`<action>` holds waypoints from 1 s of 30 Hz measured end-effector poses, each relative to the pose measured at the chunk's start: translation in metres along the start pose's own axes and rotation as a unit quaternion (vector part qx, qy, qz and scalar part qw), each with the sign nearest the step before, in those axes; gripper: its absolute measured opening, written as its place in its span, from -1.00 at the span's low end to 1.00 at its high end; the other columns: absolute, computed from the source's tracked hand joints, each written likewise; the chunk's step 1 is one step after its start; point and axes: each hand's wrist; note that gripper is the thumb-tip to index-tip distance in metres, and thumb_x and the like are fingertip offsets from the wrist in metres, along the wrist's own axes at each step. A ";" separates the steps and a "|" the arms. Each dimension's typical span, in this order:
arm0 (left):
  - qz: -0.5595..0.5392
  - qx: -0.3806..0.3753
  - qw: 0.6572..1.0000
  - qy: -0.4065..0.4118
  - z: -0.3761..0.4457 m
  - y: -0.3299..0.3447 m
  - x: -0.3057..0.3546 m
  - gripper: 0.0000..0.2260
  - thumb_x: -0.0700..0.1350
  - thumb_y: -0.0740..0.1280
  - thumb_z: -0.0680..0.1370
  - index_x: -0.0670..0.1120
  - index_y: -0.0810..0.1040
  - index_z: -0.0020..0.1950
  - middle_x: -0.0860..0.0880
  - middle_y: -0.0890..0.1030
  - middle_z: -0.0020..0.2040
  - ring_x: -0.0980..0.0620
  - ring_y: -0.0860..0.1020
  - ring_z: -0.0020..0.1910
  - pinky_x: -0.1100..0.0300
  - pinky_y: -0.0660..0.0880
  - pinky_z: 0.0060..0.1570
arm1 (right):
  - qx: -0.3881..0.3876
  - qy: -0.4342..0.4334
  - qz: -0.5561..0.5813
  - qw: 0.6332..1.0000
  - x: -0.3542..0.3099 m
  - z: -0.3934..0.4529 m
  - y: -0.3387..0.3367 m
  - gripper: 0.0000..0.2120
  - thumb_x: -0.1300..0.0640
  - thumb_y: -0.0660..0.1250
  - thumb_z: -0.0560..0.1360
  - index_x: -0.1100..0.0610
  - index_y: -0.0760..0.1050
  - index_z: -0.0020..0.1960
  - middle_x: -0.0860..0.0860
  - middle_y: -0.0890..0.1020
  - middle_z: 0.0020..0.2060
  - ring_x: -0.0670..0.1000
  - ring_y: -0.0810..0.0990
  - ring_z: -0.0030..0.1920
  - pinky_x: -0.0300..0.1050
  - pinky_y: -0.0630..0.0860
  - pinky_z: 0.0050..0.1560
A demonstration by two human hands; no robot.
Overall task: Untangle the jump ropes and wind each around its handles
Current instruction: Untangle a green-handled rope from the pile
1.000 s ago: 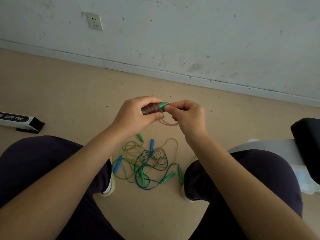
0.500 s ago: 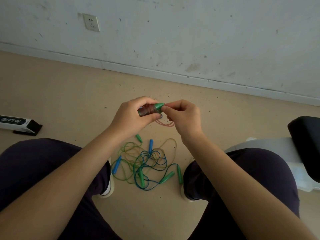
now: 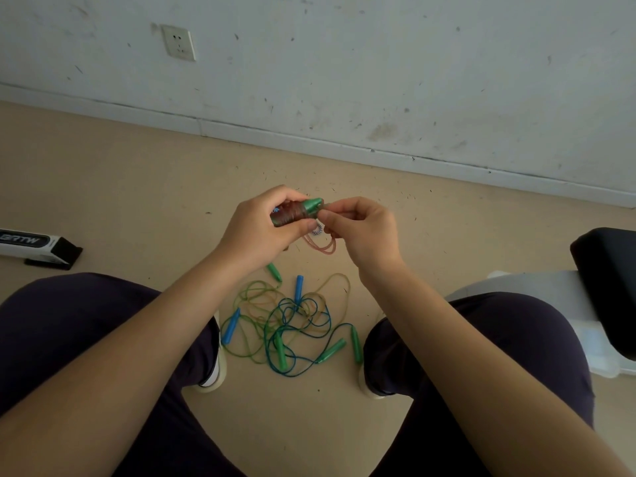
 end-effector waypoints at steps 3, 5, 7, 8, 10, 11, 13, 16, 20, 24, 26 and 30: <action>0.009 -0.012 1.000 0.012 0.000 -0.001 -0.003 -0.77 -0.01 0.54 0.44 0.15 0.61 0.05 0.21 0.62 -0.12 0.13 0.63 -0.20 0.04 0.61 -0.18 | -0.008 0.001 0.014 1.000 -0.002 -0.001 0.001 -0.91 0.29 0.50 0.41 0.23 0.62 -0.11 0.06 0.65 -0.35 -0.07 0.60 -0.36 -0.23 0.57 -0.23; 0.008 -0.012 1.000 0.017 -0.002 0.002 -0.003 -0.75 -0.03 0.55 0.43 0.21 0.59 0.02 0.26 0.61 -0.15 0.20 0.60 -0.22 0.12 0.57 -0.18 | -0.016 -0.008 0.016 1.000 -0.004 -0.003 0.002 -0.92 0.30 0.50 0.42 0.21 0.61 -0.13 0.06 0.64 -0.35 -0.06 0.61 -0.35 -0.23 0.57 -0.23; 0.000 -0.003 1.000 0.020 -0.002 0.004 -0.002 -0.75 -0.04 0.55 0.43 0.17 0.61 0.05 0.22 0.62 -0.13 0.20 0.60 -0.23 0.10 0.58 -0.17 | -0.013 -0.013 0.016 1.000 -0.004 -0.002 0.003 -0.90 0.30 0.50 0.42 0.19 0.59 -0.14 0.05 0.63 -0.35 -0.05 0.61 -0.34 -0.21 0.57 -0.22; -0.004 0.006 1.000 0.021 -0.002 0.003 -0.002 -0.74 -0.04 0.55 0.44 0.13 0.62 0.08 0.21 0.62 -0.11 0.18 0.61 -0.22 0.08 0.60 -0.16 | -0.011 -0.015 0.014 1.000 -0.003 -0.001 0.003 -0.90 0.30 0.50 0.42 0.19 0.59 -0.14 0.06 0.64 -0.35 -0.04 0.61 -0.34 -0.20 0.57 -0.22; -0.011 0.021 0.999 0.028 0.000 0.000 -0.003 -0.73 -0.03 0.55 0.44 0.12 0.63 0.10 0.25 0.62 -0.11 0.18 0.61 -0.21 0.06 0.60 -0.13 | -0.010 -0.014 0.008 1.000 -0.002 0.000 0.003 -0.90 0.29 0.49 0.42 0.21 0.59 -0.11 0.06 0.65 -0.33 -0.04 0.62 -0.33 -0.19 0.57 -0.20; -0.012 0.022 0.999 0.028 0.001 0.000 -0.003 -0.74 -0.03 0.55 0.43 0.14 0.63 0.09 0.26 0.62 -0.12 0.17 0.61 -0.21 0.04 0.60 -0.12 | -0.010 -0.013 0.005 1.000 -0.001 0.000 0.003 -0.90 0.29 0.49 0.43 0.22 0.59 -0.09 0.06 0.66 -0.32 -0.04 0.62 -0.32 -0.19 0.57 -0.19; -0.012 0.014 1.000 0.018 -0.001 0.000 -0.004 -0.74 -0.04 0.55 0.43 0.23 0.61 0.03 0.23 0.62 -0.12 0.13 0.62 -0.20 -0.03 0.62 -0.12 | -0.010 -0.018 -0.001 1.000 -0.001 0.001 0.002 -0.91 0.29 0.47 0.44 0.21 0.61 -0.07 0.07 0.67 -0.28 -0.06 0.62 -0.30 -0.19 0.57 -0.18; -0.007 0.002 1.000 0.019 -0.003 0.001 -0.003 -0.73 -0.03 0.55 0.43 0.28 0.59 0.00 0.25 0.61 -0.13 0.10 0.63 -0.17 -0.07 0.62 -0.10 | -0.001 -0.028 0.000 1.000 -0.004 0.002 -0.001 -0.93 0.28 0.46 0.45 0.20 0.63 -0.07 0.09 0.68 -0.26 -0.07 0.62 -0.30 -0.20 0.60 -0.16; 0.003 0.010 0.999 0.038 -0.004 0.001 -0.001 -0.73 -0.06 0.53 0.45 0.10 0.62 0.12 0.21 0.62 -0.07 0.10 0.62 -0.12 -0.04 0.61 -0.08 | -0.002 -0.013 -0.005 1.000 -0.003 0.002 -0.002 -0.93 0.28 0.45 0.46 0.23 0.64 -0.06 0.10 0.68 -0.26 -0.05 0.62 -0.30 -0.19 0.61 -0.15; 0.025 0.014 0.998 0.058 -0.006 0.000 0.000 -0.73 -0.07 0.53 0.46 0.05 0.62 0.14 0.14 0.63 -0.02 0.16 0.60 -0.07 0.10 0.57 -0.05 | 0.000 -0.009 -0.001 1.000 -0.002 0.001 -0.002 -0.94 0.28 0.44 0.47 0.22 0.64 -0.05 0.07 0.68 -0.27 -0.07 0.62 -0.30 -0.21 0.62 -0.15; 0.042 0.016 0.996 0.072 -0.006 0.002 -0.001 -0.72 -0.06 0.52 0.46 0.03 0.62 0.16 0.12 0.64 0.00 0.16 0.58 -0.03 0.14 0.55 -0.04 | 0.000 -0.004 0.004 1.000 -0.001 -0.001 -0.002 -0.94 0.29 0.45 0.46 0.24 0.65 -0.06 0.07 0.68 -0.29 -0.06 0.62 -0.31 -0.20 0.62 -0.16; 0.041 0.012 0.996 0.081 -0.004 0.005 -0.001 -0.71 -0.04 0.52 0.47 0.00 0.62 0.17 0.10 0.64 0.01 0.13 0.61 -0.02 0.06 0.58 -0.04 | -0.014 -0.005 0.017 1.000 -0.001 -0.004 0.003 -0.96 0.33 0.46 0.44 0.25 0.62 -0.12 0.08 0.67 -0.31 -0.04 0.65 -0.32 -0.19 0.62 -0.17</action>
Point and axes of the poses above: each hand's wrist, its own z-axis towards the middle knuckle, its own y-axis out of the palm, x = y × z
